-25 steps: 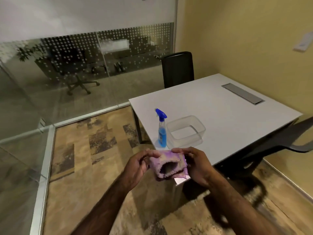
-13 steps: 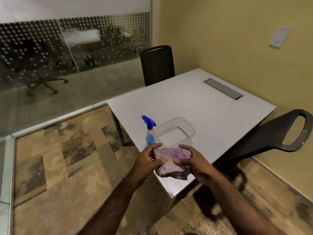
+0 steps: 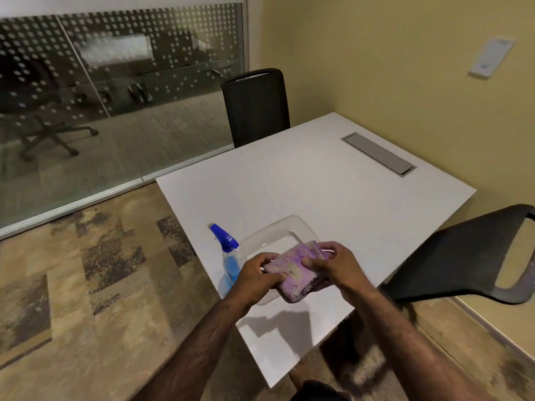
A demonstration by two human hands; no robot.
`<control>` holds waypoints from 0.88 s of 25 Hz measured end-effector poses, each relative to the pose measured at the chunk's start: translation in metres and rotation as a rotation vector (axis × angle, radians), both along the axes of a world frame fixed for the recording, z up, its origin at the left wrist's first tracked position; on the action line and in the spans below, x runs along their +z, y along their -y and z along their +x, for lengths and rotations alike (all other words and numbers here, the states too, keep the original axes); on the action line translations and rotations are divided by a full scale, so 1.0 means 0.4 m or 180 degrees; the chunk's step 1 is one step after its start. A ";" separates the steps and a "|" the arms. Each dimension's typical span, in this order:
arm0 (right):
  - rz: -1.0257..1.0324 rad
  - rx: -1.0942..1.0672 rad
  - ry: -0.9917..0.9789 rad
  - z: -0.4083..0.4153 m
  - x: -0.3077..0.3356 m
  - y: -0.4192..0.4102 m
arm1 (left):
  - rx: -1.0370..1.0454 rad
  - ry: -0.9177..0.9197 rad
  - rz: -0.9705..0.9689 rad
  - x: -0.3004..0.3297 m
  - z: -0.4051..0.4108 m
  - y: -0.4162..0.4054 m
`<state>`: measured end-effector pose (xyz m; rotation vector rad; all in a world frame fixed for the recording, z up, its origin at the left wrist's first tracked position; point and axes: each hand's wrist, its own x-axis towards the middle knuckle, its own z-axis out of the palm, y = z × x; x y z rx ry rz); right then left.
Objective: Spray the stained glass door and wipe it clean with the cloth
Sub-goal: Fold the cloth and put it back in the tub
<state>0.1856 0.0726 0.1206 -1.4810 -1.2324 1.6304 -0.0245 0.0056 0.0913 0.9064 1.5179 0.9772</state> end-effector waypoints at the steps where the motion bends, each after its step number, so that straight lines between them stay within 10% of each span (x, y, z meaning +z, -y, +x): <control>1: 0.0042 0.0111 0.0064 0.000 0.002 -0.042 | 0.0031 -0.0055 -0.0045 0.000 0.004 -0.031; 22: 0.1687 0.3709 0.2673 -0.189 -0.224 -0.571 | 0.0223 -0.0521 -0.1449 -0.238 0.075 -0.377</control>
